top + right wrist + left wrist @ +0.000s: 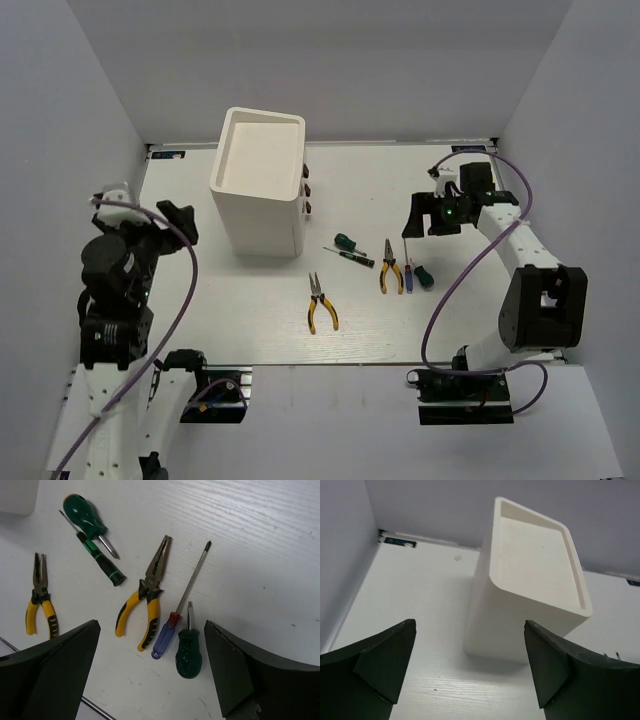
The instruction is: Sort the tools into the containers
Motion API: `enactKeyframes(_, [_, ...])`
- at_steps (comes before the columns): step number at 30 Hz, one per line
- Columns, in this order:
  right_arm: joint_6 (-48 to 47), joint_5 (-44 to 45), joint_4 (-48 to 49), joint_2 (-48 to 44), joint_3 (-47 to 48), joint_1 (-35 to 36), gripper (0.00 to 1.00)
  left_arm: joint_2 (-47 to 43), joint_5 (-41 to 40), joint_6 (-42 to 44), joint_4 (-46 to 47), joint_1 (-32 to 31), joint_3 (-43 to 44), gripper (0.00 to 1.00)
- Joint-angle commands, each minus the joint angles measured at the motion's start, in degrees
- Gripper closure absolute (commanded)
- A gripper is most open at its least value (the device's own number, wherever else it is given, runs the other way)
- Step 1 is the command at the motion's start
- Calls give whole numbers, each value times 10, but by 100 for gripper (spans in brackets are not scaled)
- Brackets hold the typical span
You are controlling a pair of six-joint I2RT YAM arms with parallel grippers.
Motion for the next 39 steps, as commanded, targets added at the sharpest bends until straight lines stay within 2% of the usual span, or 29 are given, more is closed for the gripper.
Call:
enactKeyframes(1, [-1, -43, -13, 18, 50, -1, 9, 61, 85, -16, 18, -3, -9, 1])
enactKeyframes(3, [-10, -64, 6, 19, 57, -2, 9, 90, 131, -16, 49, -3, -17, 17])
enactKeyframes(4, [-13, -97, 16, 22, 60, -2, 9, 121, 154, -16, 72, -3, -17, 42])
enactKeyframes(5, [-42, -115, 21, 22, 61, -2, 9, 137, 154, -16, 83, 2, -17, 42])
enactKeyframes(6, [-74, -128, 23, 28, 63, -5, 9, 152, 176, -16, 94, 2, -3, 64])
enactKeyframes(7, [-90, -204, 15, 34, 79, -2, 17, 169, 187, -11, 110, 2, 7, 75])
enactKeyframes(8, [-127, -238, 6, 60, 96, -5, 78, 185, 194, -11, 116, 2, 29, 85])
enactKeyframes(9, [-121, -255, 17, 61, 102, -2, 100, 216, 204, -11, 116, 2, 42, 97])
enactKeyframes(10, [-117, -268, 19, 66, 118, 1, 100, 232, 212, -4, 123, 2, 56, 100])
enactKeyframes(12, [-144, -313, 42, 88, 132, 11, 100, 267, 227, -4, 129, 2, 90, 96])
enactKeyframes(13, [-167, -335, 59, 104, 136, 19, 82, 276, 234, 1, 145, 2, 103, 83])
enactKeyframes(14, [-183, -349, 59, 105, 149, 22, 82, 285, 234, 2, 151, 2, 103, 60])
enactKeyframes(15, [-196, -369, 60, 119, 166, 27, 40, 294, 240, -4, 157, 2, 109, 34])
enactKeyframes(16, [-207, -373, 62, 138, 176, 34, 27, 315, 245, -4, 163, -4, 109, 27])
enactKeyframes(17, [-241, -383, 50, 158, 204, 49, 20, 327, 245, -9, 163, -4, 109, 23])
enactKeyframes(18, [-257, -383, 45, 169, 237, 64, 18, 341, 245, -9, 169, -4, 109, 20])
enactKeyframes(22, [-294, -373, 42, 250, 328, 113, 17, 400, 245, -15, 181, -4, 109, 18])
enactKeyframes(23, [-293, -341, 51, 258, 353, 137, 17, 412, 245, -15, 186, -4, 118, 18])
enactKeyframes(26, [-253, -305, 124, 291, 372, 161, 17, 460, 240, -15, 186, -4, 142, 27])
enactKeyframes(27, [-244, -287, 151, 311, 388, 167, 17, 471, 235, -10, 186, -4, 142, 32])
enactKeyframes(28, [-230, -288, 152, 320, 427, 178, 17, 492, 235, -10, 181, -4, 157, 44])
enactKeyframes(30, [-219, -283, 150, 346, 450, 180, 17, 507, 235, -10, 176, -4, 165, 56])
enactKeyframes(31, [-217, -284, 150, 356, 458, 183, 17, 512, 235, -10, 176, -4, 166, 68])
enactKeyframes(32, [-219, -283, 158, 358, 474, 185, 17, 517, 240, -10, 176, -4, 166, 72])
enactKeyframes(34, [-216, -265, 192, 366, 474, 195, 17, 517, 234, -10, 165, -4, 172, 72])
enactKeyframes(37, [-210, -247, 221, 381, 482, 207, 17, 517, 204, 2, 143, -4, 172, 49])
enactKeyframes(39, [-196, -263, 225, 394, 511, 213, 17, 511, 193, 17, 134, -4, 172, 42])
